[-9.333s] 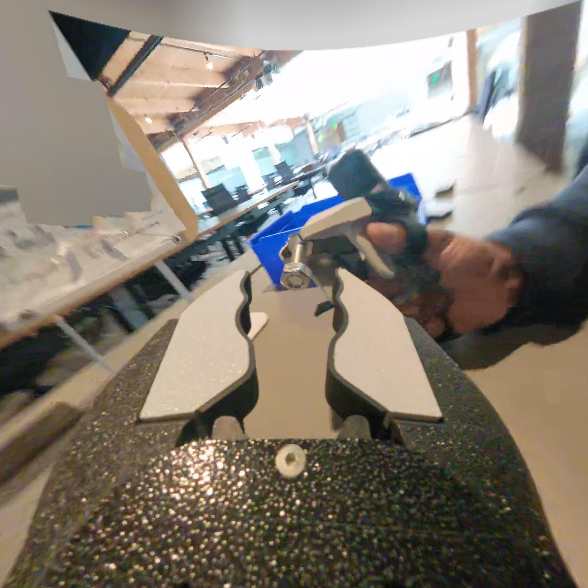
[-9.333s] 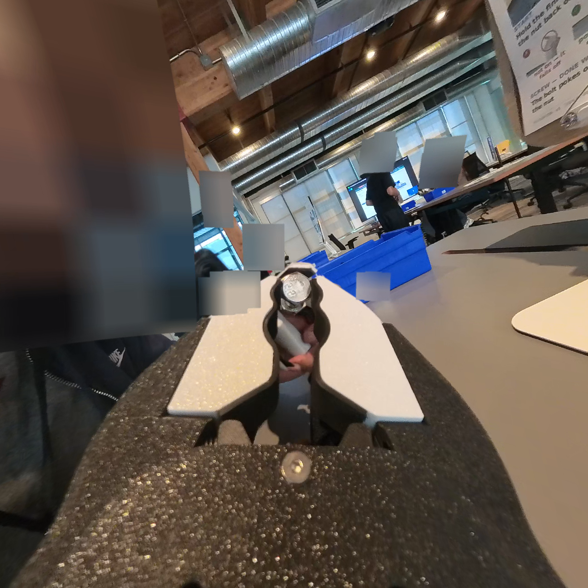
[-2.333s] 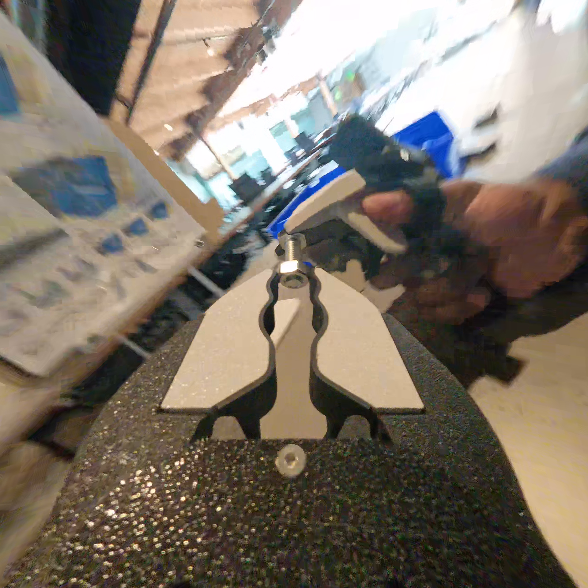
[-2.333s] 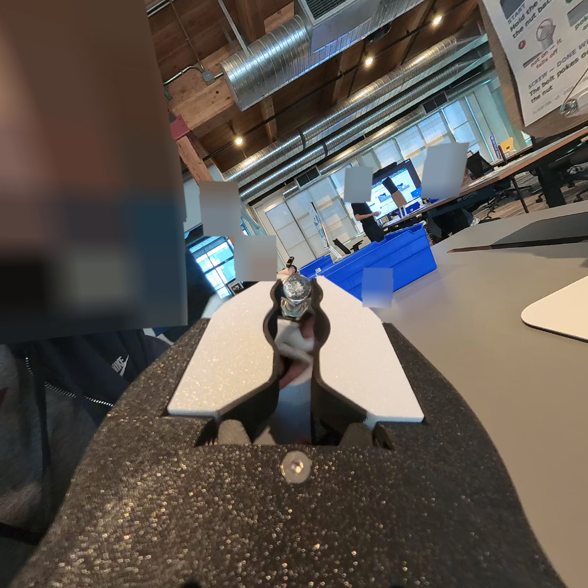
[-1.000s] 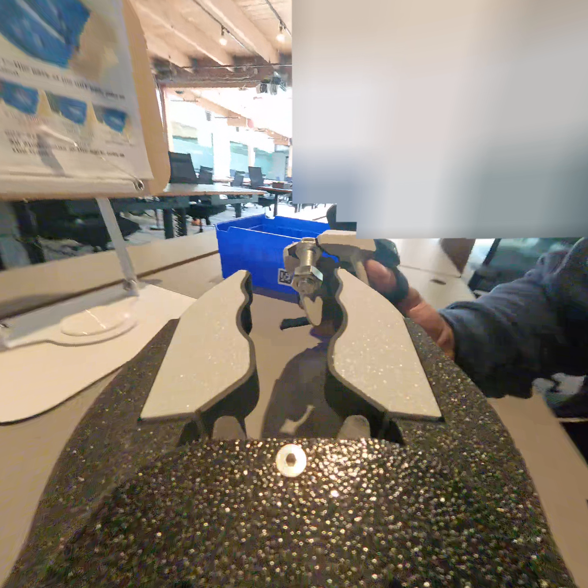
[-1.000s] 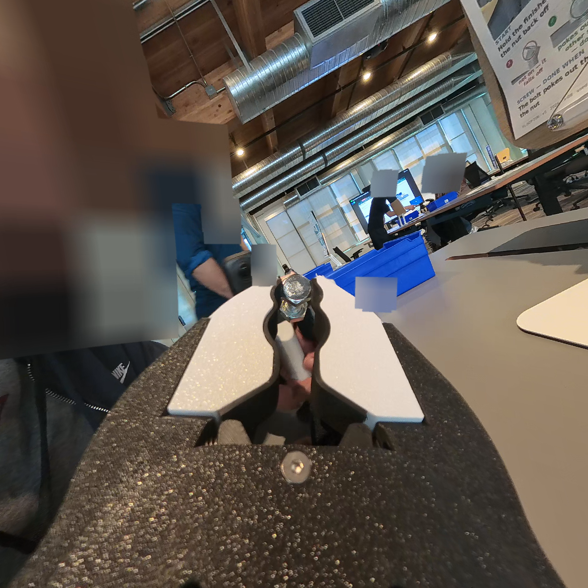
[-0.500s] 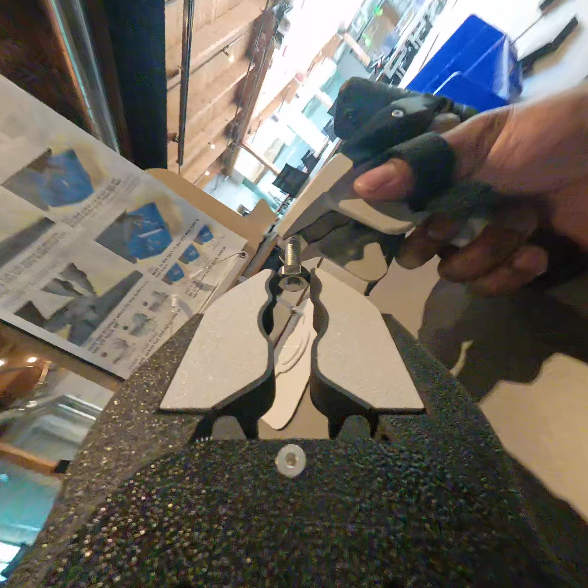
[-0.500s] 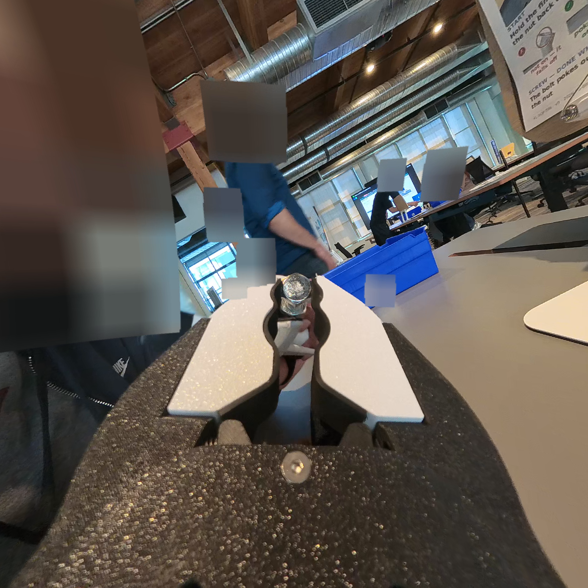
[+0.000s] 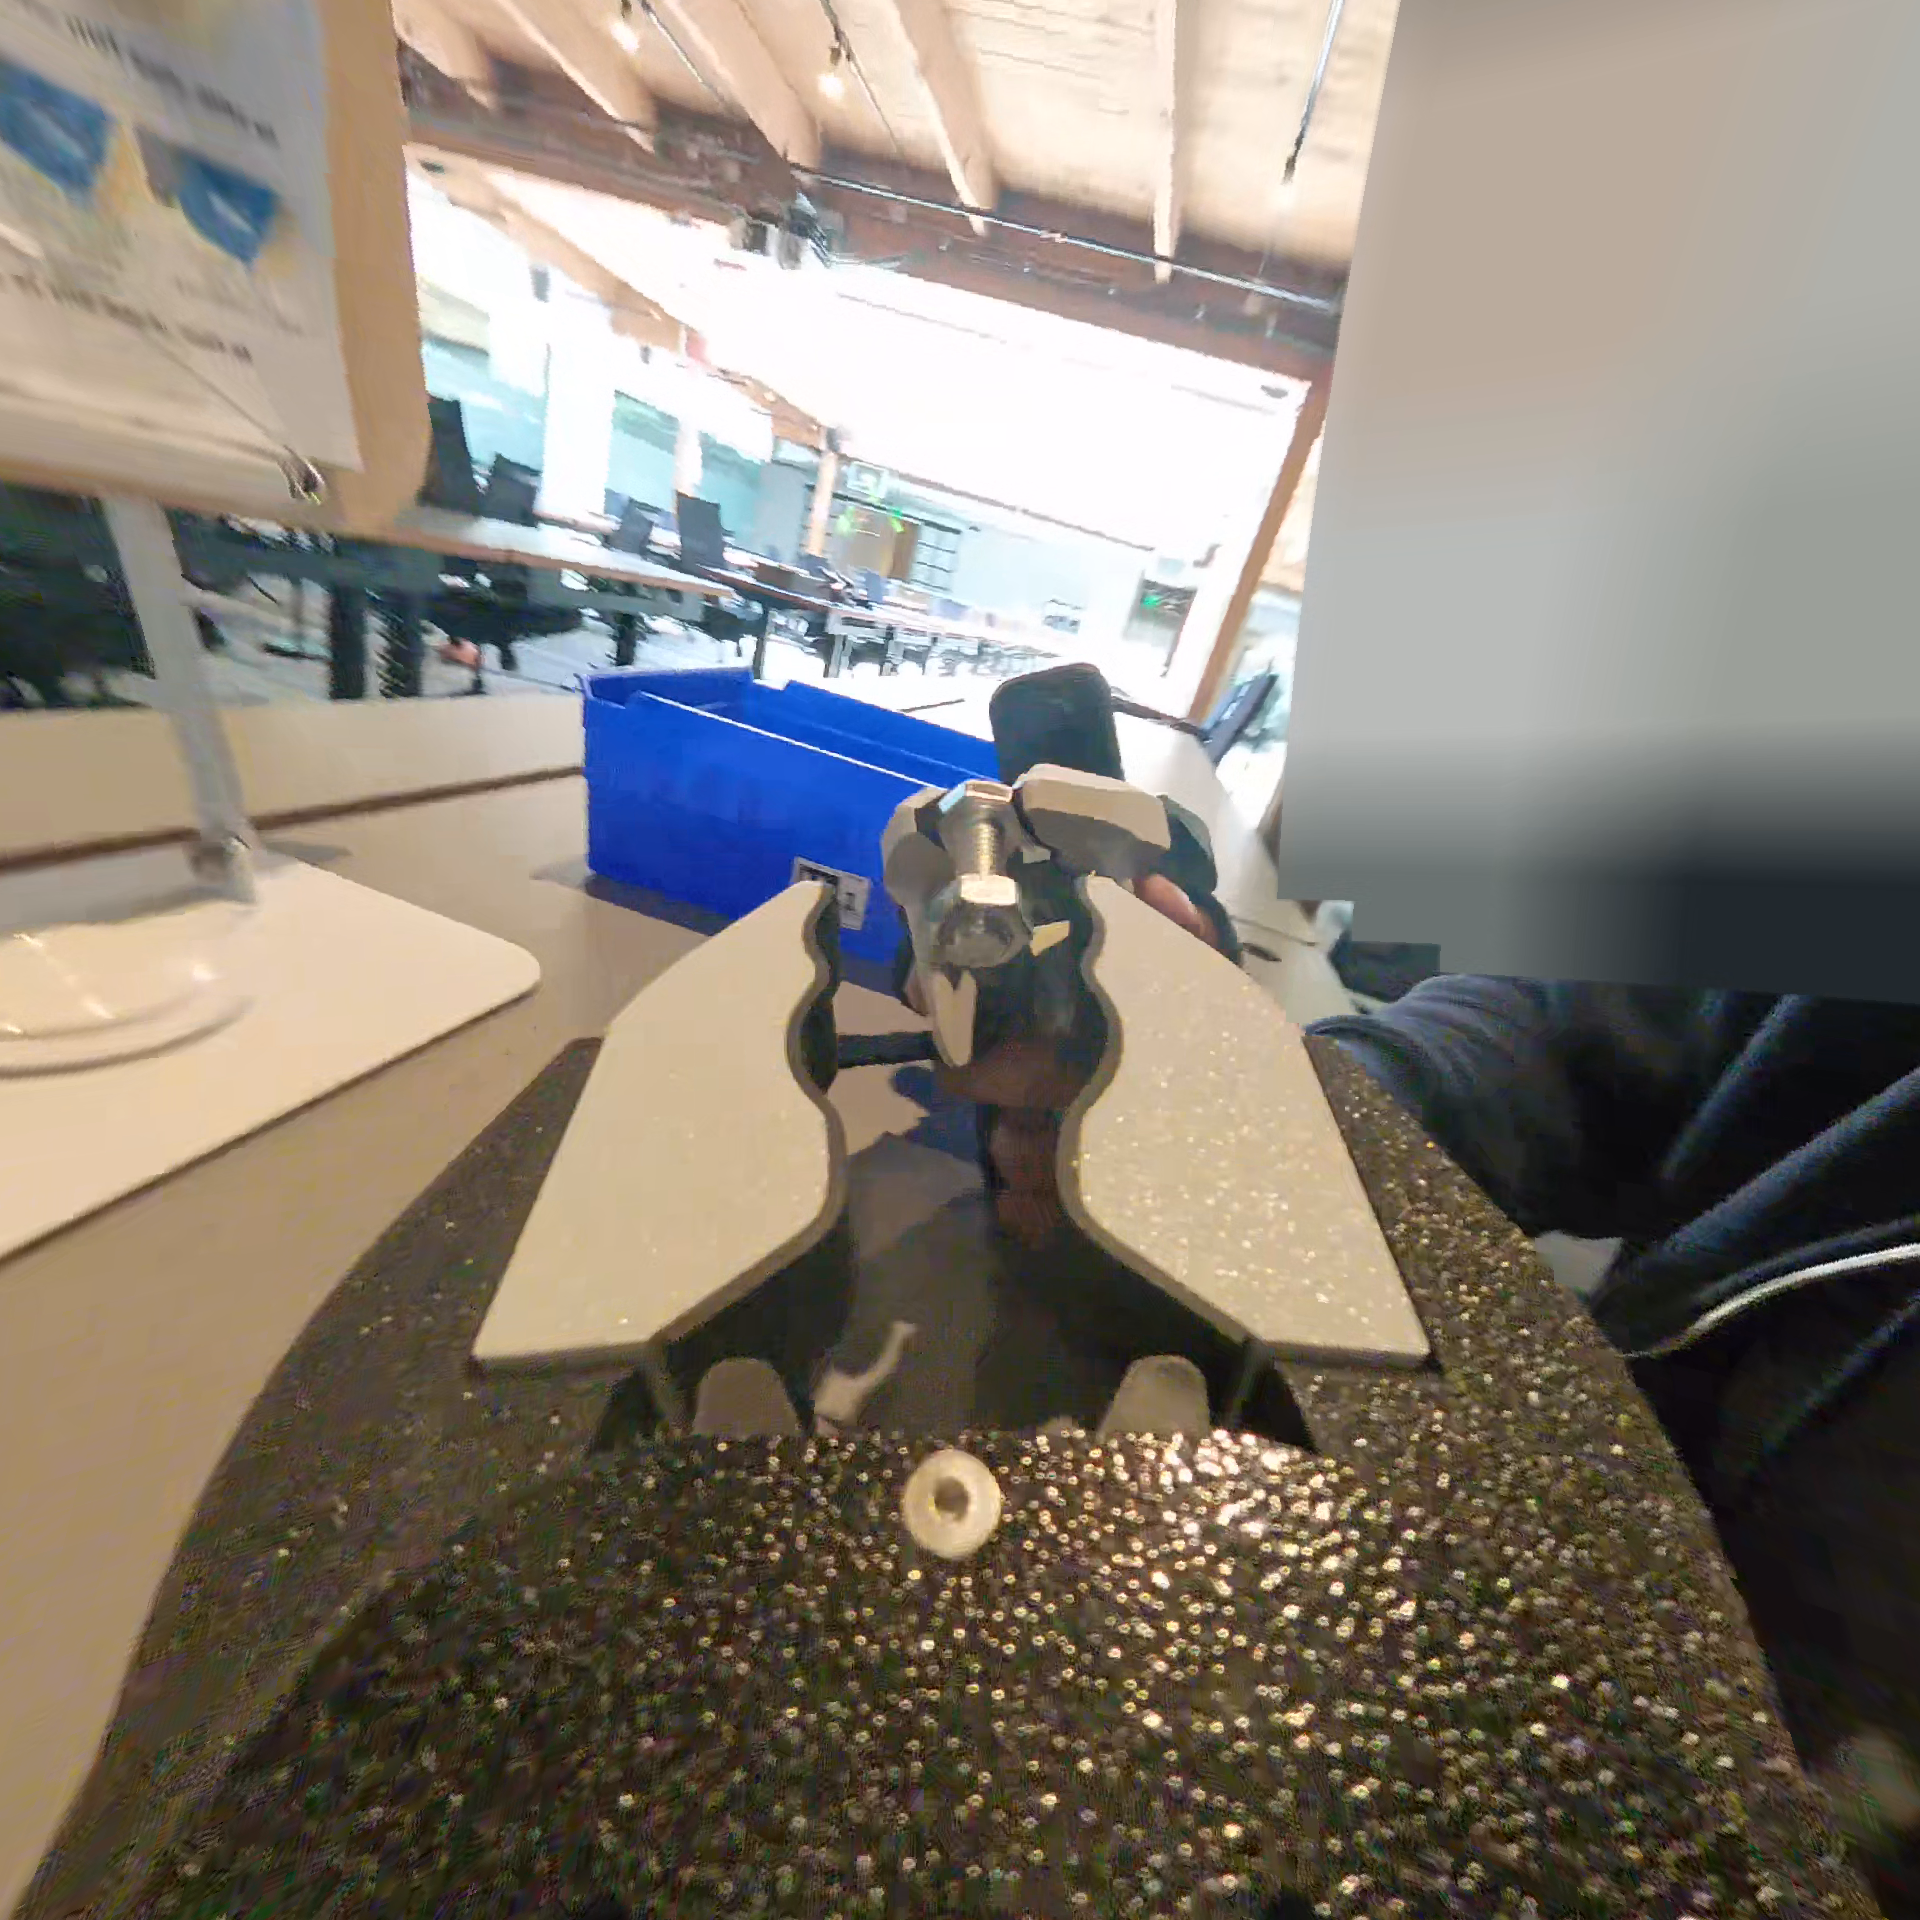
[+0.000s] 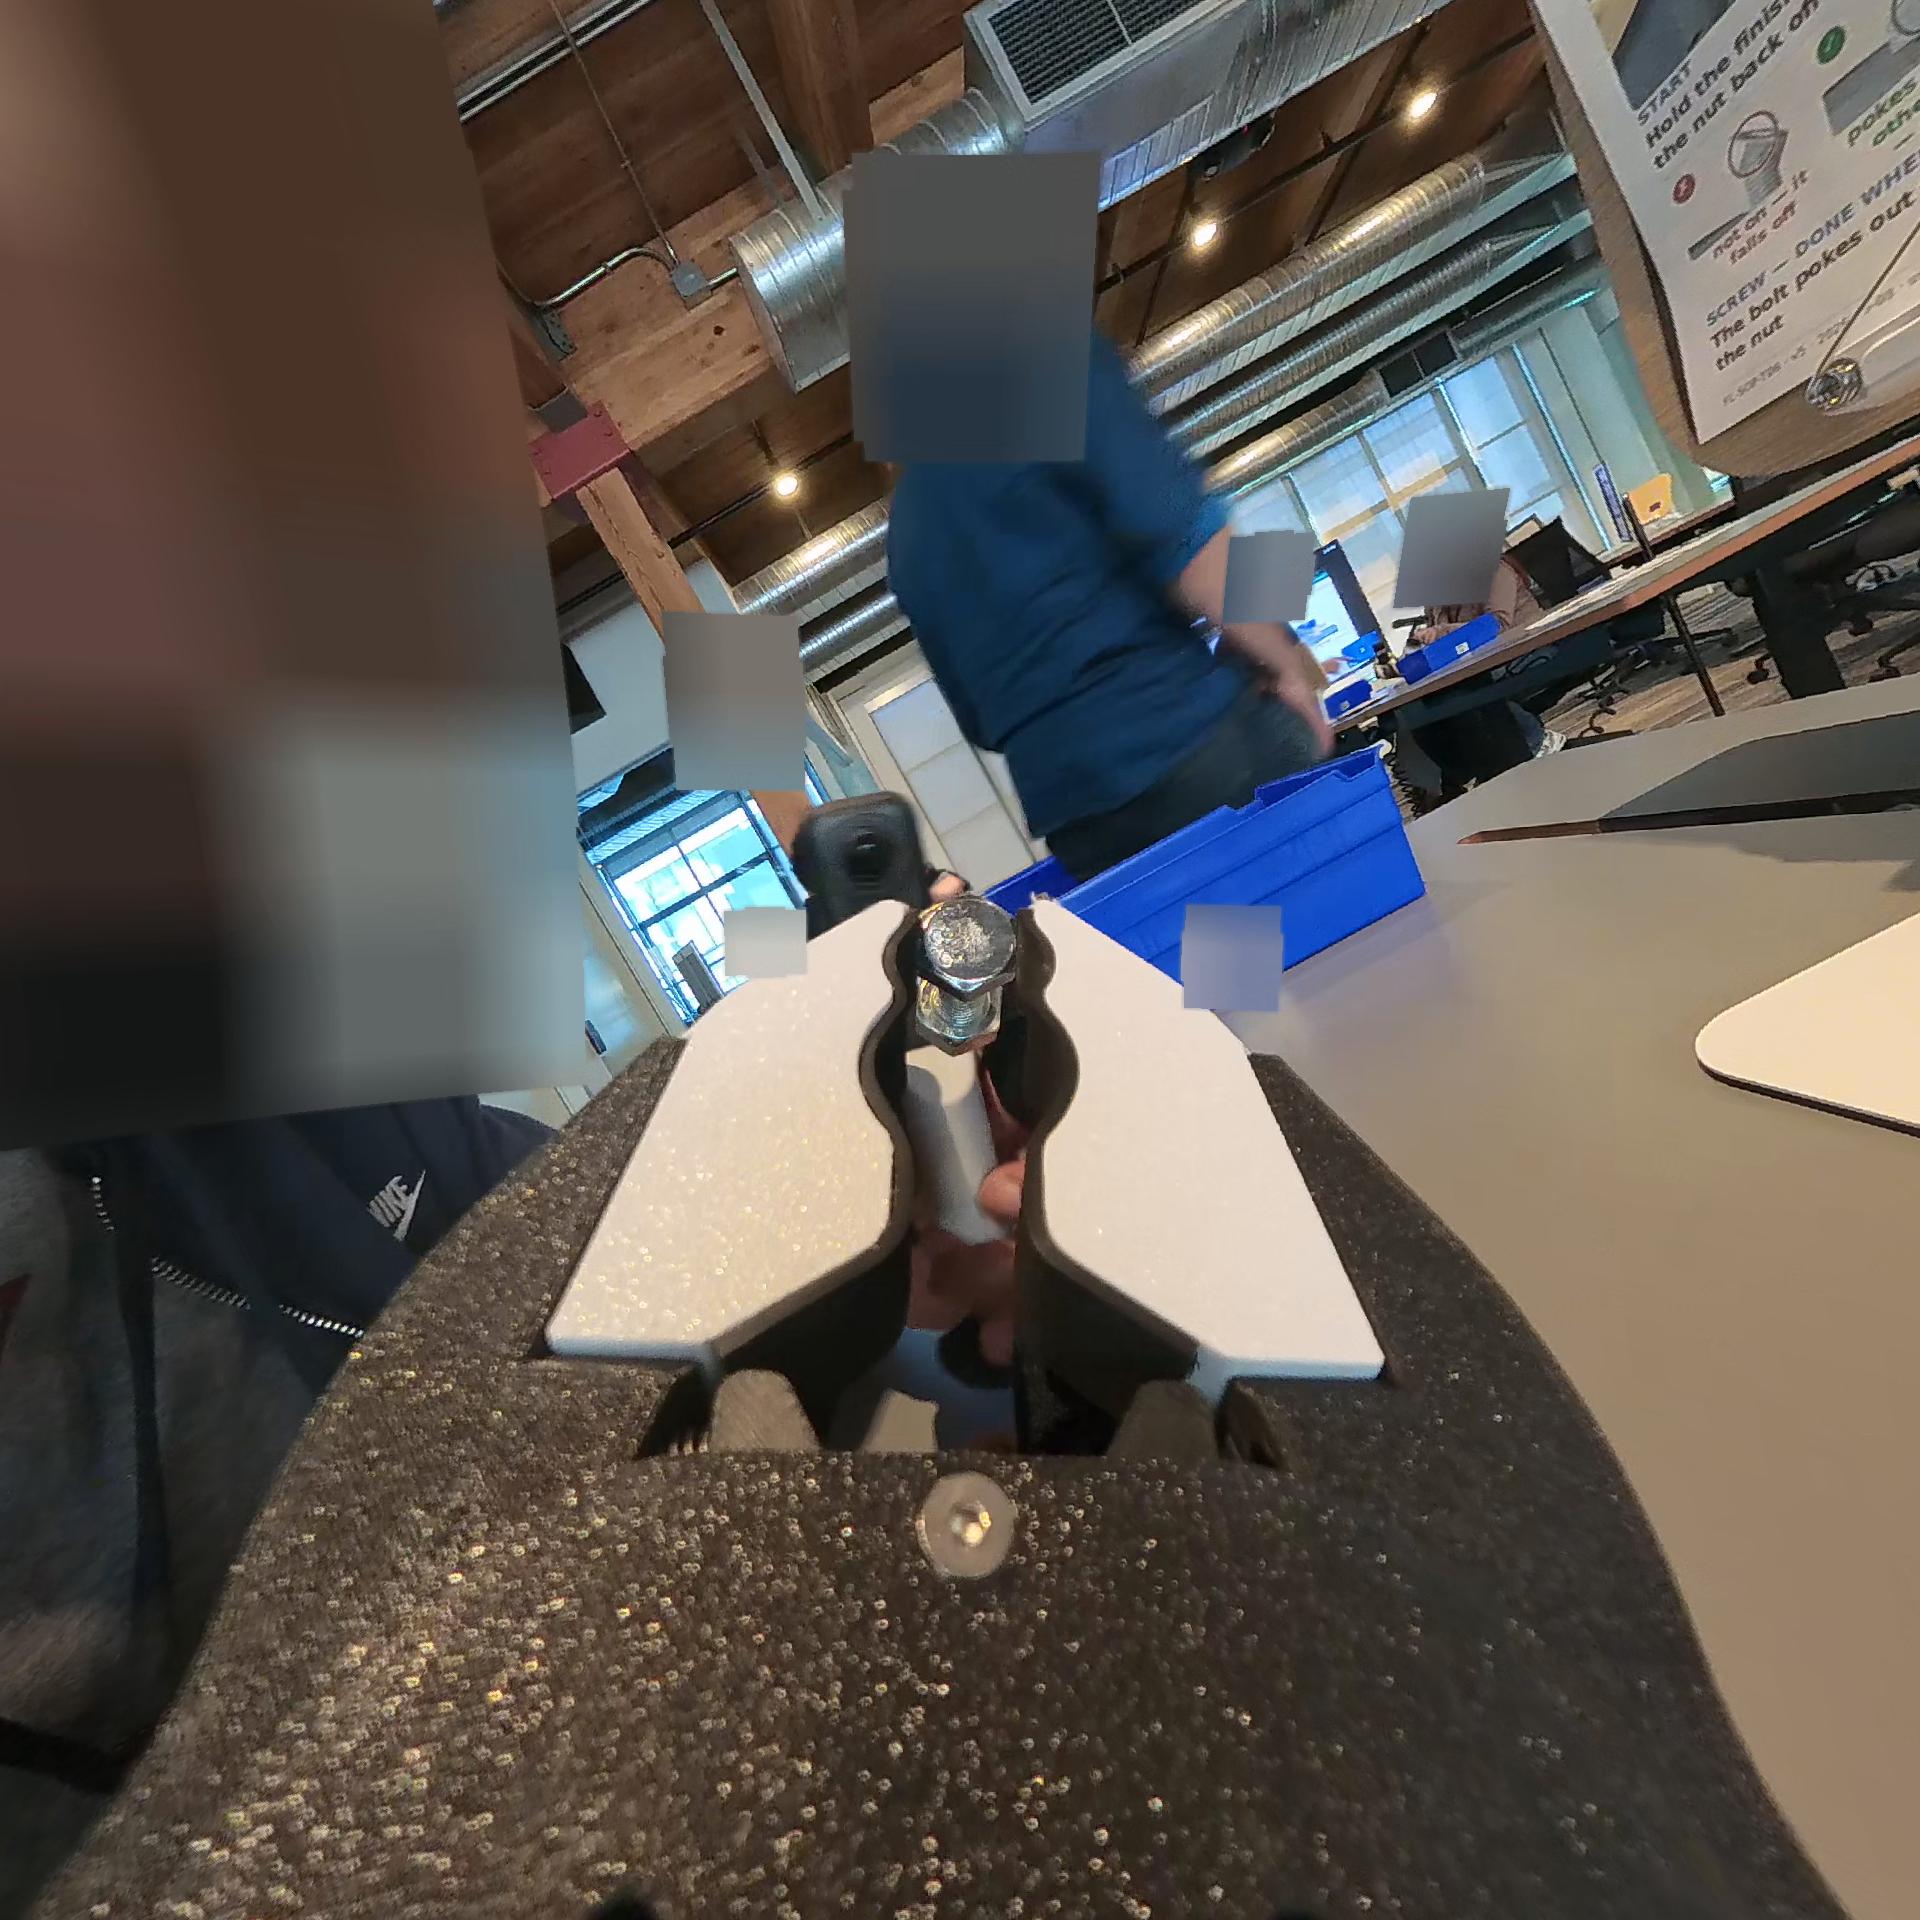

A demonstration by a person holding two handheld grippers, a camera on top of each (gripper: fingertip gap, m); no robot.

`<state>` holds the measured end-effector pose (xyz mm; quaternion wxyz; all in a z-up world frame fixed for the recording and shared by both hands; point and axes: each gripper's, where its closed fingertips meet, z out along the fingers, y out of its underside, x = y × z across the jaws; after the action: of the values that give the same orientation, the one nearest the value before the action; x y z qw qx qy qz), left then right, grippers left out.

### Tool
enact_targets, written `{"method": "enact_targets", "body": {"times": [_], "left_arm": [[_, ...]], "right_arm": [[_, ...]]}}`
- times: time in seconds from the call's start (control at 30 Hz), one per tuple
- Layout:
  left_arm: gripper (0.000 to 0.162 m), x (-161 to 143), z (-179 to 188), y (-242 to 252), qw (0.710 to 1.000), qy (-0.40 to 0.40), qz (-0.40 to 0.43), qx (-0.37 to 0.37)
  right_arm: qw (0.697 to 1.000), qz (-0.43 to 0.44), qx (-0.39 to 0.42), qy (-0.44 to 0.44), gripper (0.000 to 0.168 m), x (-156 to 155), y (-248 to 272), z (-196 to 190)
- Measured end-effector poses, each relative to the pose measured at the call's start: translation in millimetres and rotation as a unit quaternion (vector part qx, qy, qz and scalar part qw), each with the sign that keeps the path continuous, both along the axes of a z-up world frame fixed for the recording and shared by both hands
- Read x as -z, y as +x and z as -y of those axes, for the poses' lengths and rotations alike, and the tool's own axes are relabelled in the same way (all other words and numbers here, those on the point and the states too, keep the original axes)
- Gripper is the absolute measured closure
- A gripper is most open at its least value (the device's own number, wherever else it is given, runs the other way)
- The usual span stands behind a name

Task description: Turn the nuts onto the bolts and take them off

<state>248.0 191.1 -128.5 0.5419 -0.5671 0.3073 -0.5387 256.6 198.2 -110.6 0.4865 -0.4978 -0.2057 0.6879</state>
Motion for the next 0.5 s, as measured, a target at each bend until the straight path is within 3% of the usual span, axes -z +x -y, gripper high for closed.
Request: {"method": "enact_targets", "body": {"times": [0.17,0.27,0.33,0.43,0.5], "left_arm": [[0.125,4.5,4.7,7.0,0.995,-0.082,0.029,0.053],[0.142,4.3,7.4,7.7,0.989,-0.117,0.050,0.080],[0.145,4.0,8.8,8.1,0.987,-0.123,0.053,0.088],[0.145,4.4,6.9,7.1,0.996,-0.066,0.022,0.052],[0.145,5.4,4.8,6.7,0.999,0.028,-0.033,-0.004]], "right_arm": [[1.000,0.006,0.000,0.006,0.152,-0.2,-1.4,1.6],[1.000,0.011,0.001,0.011,0.152,0.1,-2.9,2.6],[1.000,0.013,0.001,0.013,0.152,0.2,-3.0,2.8],[1.000,0.014,0.002,0.013,0.152,0.4,-3.4,2.8],[1.000,0.013,0.002,0.012,0.152,0.3,-3.2,2.8]]}}
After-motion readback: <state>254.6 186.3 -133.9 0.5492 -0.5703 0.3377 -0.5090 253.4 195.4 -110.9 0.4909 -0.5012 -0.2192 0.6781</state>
